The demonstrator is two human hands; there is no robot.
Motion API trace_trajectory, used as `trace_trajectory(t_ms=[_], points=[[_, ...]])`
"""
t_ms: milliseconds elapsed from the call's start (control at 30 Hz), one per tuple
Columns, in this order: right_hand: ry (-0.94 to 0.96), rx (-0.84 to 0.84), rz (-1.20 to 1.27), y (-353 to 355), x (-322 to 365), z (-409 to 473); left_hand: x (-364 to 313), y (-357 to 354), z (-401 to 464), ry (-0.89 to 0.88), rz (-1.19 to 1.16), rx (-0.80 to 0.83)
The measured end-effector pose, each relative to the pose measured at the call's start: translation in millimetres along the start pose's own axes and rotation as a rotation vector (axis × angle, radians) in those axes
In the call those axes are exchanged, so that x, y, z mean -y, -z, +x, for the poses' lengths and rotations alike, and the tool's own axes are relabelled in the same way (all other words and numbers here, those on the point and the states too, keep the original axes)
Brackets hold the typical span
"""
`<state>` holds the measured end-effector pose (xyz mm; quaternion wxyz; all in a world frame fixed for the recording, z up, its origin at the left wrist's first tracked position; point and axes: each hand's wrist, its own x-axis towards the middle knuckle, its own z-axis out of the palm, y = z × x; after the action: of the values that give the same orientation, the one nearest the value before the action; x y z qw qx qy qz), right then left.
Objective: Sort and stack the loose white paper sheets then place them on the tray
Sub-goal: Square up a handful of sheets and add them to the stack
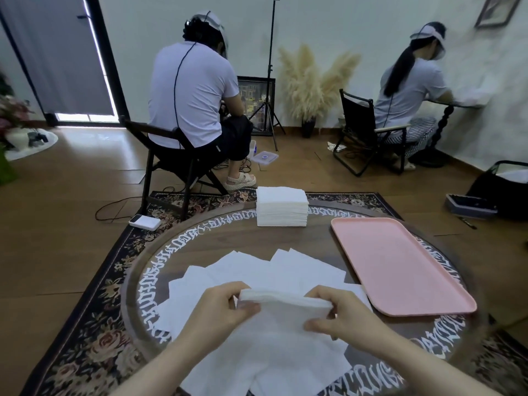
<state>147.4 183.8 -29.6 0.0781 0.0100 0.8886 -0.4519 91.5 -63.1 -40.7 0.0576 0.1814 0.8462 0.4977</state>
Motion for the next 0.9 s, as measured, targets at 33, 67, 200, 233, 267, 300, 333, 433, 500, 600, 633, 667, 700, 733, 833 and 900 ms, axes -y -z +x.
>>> trace_trajectory(t_ms=[33, 67, 200, 233, 267, 300, 333, 433, 500, 600, 633, 667, 700, 733, 833, 900], points=[[-0.018, 0.0, 0.011, -1.9, -3.1, 1.6, 3.2, -0.4, -0.3, 0.0, 0.038, 0.017], [-0.026, -0.008, 0.027, -3.9, -6.2, 4.2, 6.3, -0.8, 0.0, 0.002, 0.061, 0.02], [-0.019, -0.053, 0.079, -5.1, -6.0, 15.1, 13.9, 0.3, 6.4, -0.037, 0.03, -0.037], [-0.024, -0.049, 0.108, -2.9, -5.5, 17.4, 14.0, 0.5, 8.5, -0.067, 0.001, -0.062], [-0.024, -0.04, 0.124, -0.7, -5.4, 19.3, 15.0, 0.5, 10.8, -0.088, -0.029, -0.087], [-0.012, -0.043, 0.106, 1.8, -7.5, 22.3, 16.2, 0.6, 13.2, -0.099, -0.057, -0.108], [0.005, -0.052, 0.078, 4.4, -9.7, 25.1, 17.0, 0.4, 15.8, -0.099, -0.075, -0.115], [0.057, -0.092, 0.097, 11.3, -10.2, 37.0, 17.0, -0.5, 30.3, -0.024, -0.159, -0.107], [0.015, -0.134, 0.256, 18.6, -11.2, 56.4, 15.8, -2.1, 58.1, 0.077, -0.251, -0.133], [-0.089, -0.257, 0.297, 30.0, -20.0, 106.0, 12.1, -8.5, 120.3, 0.233, -0.307, -0.157], [-0.133, -0.299, 0.323, 33.7, -24.0, 123.9, 10.4, -11.7, 141.9, 0.268, -0.305, -0.162], [-0.167, -0.334, 0.378, 36.6, -27.0, 140.1, 10.4, -15.4, 161.8, 0.288, -0.295, -0.166], [-0.202, -0.359, 0.405, 39.2, -31.4, 154.9, 12.2, -19.7, 179.2, 0.305, -0.276, -0.166], [-0.237, -0.375, 0.394, 40.9, -37.1, 167.9, 16.7, -24.6, 193.8, 0.324, -0.243, -0.154], [-0.338, -0.382, 0.266, 42.5, -57.3, 192.7, 33.7, -41.0, 216.6, 0.373, -0.104, -0.082], [-0.34, -0.39, 0.197, 44.3, -64.4, 201.7, 44.8, -49.6, 221.6, 0.386, -0.068, -0.069]])
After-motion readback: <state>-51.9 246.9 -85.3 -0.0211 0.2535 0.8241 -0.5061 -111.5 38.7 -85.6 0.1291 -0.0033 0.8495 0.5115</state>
